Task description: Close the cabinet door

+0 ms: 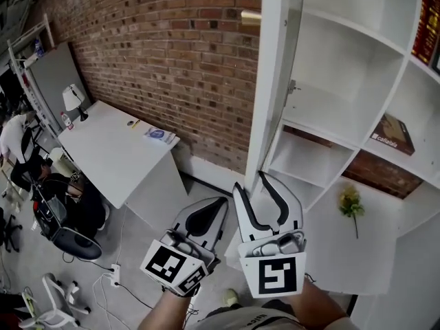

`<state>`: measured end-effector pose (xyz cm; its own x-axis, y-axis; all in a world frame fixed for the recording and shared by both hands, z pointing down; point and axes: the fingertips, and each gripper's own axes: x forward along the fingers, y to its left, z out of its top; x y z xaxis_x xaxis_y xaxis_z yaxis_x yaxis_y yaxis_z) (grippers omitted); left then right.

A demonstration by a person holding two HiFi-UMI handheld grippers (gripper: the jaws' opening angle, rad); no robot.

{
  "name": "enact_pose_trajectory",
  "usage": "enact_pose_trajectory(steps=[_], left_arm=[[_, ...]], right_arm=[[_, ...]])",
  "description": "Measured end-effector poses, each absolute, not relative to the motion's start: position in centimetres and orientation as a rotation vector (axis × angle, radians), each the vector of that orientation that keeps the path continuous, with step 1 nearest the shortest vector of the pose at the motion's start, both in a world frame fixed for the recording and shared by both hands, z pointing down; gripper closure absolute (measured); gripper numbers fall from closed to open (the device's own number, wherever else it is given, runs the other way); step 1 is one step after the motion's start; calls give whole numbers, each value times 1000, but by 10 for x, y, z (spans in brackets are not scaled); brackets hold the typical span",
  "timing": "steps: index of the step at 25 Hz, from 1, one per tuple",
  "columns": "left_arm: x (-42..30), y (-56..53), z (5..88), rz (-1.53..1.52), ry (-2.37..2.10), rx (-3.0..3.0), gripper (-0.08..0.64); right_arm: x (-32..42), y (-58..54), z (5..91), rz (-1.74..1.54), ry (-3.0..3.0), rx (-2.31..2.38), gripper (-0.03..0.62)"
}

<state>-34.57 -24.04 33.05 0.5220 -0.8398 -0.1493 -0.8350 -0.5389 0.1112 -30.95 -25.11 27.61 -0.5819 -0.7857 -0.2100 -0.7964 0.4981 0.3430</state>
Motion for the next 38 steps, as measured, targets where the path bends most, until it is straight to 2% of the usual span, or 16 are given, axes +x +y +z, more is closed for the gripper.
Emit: enact_pose_trajectory(steps=[4, 23, 30, 38], left_arm=[[-323, -245, 332, -300, -1390, 2767, 549], [-166, -251, 323, -230, -1020, 3028, 549], [-95, -290, 318, -183, -1037, 3065, 549], [-48, -332, 318, -193, -1110, 3021, 549]], right_arm=[[-285, -246, 280, 525, 2704, -1457, 440], [-134, -265, 277, 431, 2786, -1406, 501], [-69, -308, 277, 254, 2814, -1354, 515], [-41, -340, 277, 261, 2856, -1246, 514]])
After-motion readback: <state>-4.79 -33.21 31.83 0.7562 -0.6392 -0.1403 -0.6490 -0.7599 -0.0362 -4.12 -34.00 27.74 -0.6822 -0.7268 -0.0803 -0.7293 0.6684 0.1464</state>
